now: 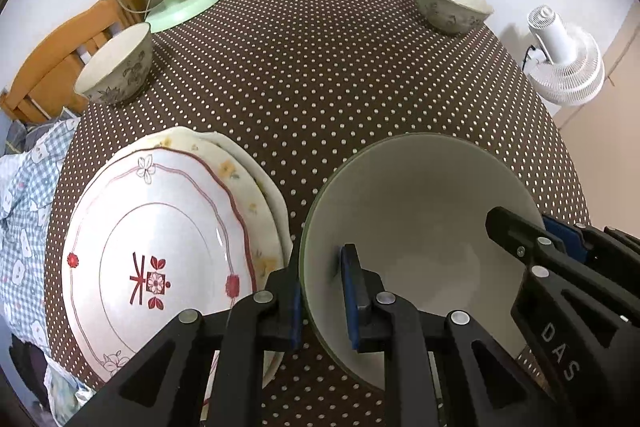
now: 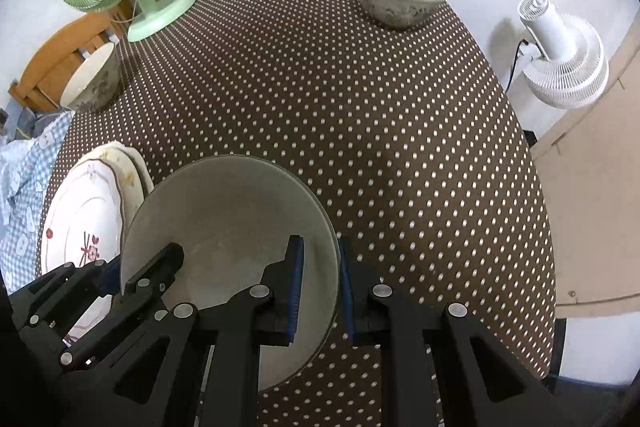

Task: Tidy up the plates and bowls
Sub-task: 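Carry the grey bowl beside the plate stack and lower it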

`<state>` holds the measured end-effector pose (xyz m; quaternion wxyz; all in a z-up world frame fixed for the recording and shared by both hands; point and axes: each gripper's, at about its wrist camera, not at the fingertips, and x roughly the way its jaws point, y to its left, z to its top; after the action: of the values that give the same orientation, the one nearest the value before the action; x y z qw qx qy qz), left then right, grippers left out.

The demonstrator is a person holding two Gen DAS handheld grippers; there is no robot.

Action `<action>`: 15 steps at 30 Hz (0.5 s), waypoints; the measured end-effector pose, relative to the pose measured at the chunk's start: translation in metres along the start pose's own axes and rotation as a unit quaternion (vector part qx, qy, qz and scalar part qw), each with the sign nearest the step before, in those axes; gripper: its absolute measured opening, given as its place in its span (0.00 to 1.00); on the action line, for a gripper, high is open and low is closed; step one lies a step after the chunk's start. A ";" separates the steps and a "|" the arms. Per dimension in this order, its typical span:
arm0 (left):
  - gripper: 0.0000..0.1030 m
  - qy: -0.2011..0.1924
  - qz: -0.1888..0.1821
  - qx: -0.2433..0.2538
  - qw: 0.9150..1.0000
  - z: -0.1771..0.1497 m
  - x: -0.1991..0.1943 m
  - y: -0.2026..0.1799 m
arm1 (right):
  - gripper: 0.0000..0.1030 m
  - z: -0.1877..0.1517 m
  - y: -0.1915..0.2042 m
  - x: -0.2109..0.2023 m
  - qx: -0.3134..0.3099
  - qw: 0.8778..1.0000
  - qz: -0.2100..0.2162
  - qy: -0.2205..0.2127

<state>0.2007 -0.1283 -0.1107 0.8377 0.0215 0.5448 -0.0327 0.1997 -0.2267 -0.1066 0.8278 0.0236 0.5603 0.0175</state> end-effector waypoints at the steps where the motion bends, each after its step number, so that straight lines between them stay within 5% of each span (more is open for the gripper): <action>1: 0.13 -0.003 0.001 0.006 1.000 -0.002 -0.001 0.000 | 0.19 -0.001 -0.001 0.000 0.004 1.000 -0.001 0.001; 15: 0.13 -0.011 -0.017 0.028 0.999 -0.011 -0.003 -0.010 | 0.20 -0.013 -0.010 -0.001 0.032 0.999 -0.030 -0.004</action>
<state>0.1890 -0.1373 -0.1127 0.8423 0.0347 0.5343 -0.0626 0.1874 -0.2362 -0.1105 0.8287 0.0332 0.5581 -0.0247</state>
